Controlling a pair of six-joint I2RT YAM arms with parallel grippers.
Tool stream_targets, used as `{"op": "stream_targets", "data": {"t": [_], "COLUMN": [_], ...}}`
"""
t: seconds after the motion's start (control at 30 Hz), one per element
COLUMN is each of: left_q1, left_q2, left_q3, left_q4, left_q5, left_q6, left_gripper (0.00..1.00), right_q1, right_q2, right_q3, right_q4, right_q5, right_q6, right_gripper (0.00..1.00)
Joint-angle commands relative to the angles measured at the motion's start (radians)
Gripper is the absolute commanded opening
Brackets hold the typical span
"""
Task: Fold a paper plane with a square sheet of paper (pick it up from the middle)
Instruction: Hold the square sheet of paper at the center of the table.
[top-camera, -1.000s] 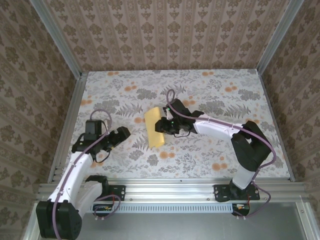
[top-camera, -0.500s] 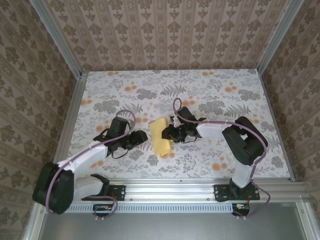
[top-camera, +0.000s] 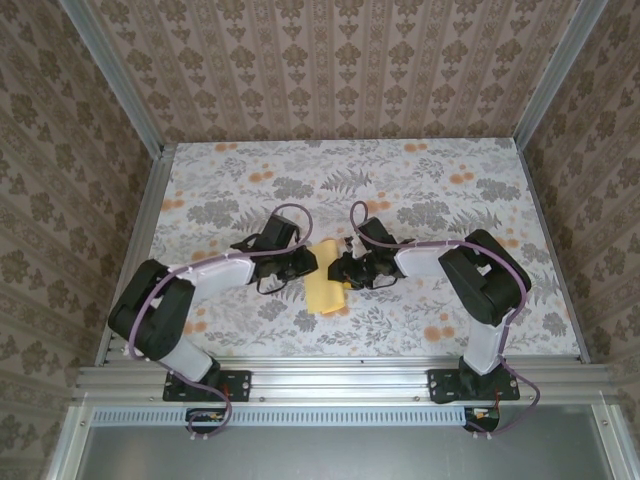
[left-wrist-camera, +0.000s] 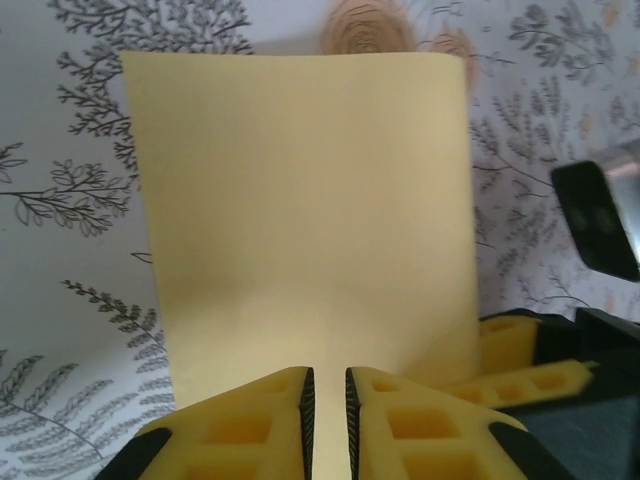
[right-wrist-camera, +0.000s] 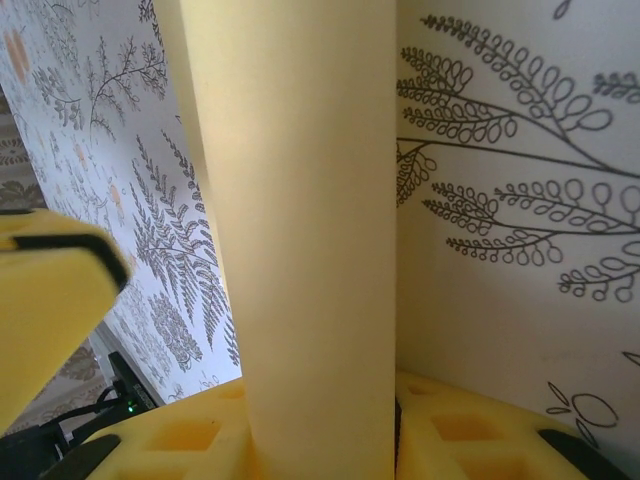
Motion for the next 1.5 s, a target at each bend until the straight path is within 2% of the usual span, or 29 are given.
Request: {"op": "stream_targets", "data": {"t": [0.0, 0.1, 0.3, 0.47, 0.67, 0.9, 1.27, 1.37, 1.47], "left_q1": [-0.008, -0.017, -0.032, -0.047, -0.058, -0.063, -0.063, -0.063, -0.062], "left_q2": [0.049, 0.08, 0.116, 0.129, 0.139, 0.136, 0.096, 0.08, 0.053], "left_q3": [0.039, 0.059, 0.064, 0.075, 0.095, 0.107, 0.073, 0.071, 0.066], "left_q4": [-0.038, -0.083, -0.102, -0.101, -0.103, -0.077, 0.009, 0.009, -0.006], "left_q5": [-0.026, -0.06, -0.07, -0.07, -0.063, -0.033, 0.029, 0.03, 0.017], "left_q6": [0.022, 0.018, -0.002, -0.003, -0.002, -0.017, -0.058, -0.063, -0.064], "left_gripper": [0.13, 0.08, 0.04, 0.03, 0.03, 0.02, 0.0, 0.0, 0.06], "right_q1": [-0.006, -0.005, -0.004, -0.003, 0.022, 0.086, 0.1, 0.098, 0.097], "right_q2": [-0.003, -0.013, -0.068, -0.143, -0.207, -0.149, -0.063, -0.058, -0.057], "right_q3": [-0.024, -0.016, 0.041, 0.072, 0.132, 0.214, 0.236, 0.236, 0.233], "right_q4": [-0.022, -0.044, -0.196, -0.345, -0.507, -0.588, -0.596, -0.627, -0.642], "right_q5": [-0.01, -0.005, 0.051, 0.161, 0.356, 0.453, 0.47, 0.479, 0.497], "right_q6": [0.002, -0.002, -0.054, -0.108, -0.201, -0.254, -0.278, -0.299, -0.325], "right_gripper": [0.35, 0.37, 0.45, 0.55, 0.64, 0.65, 0.63, 0.57, 0.52]}}
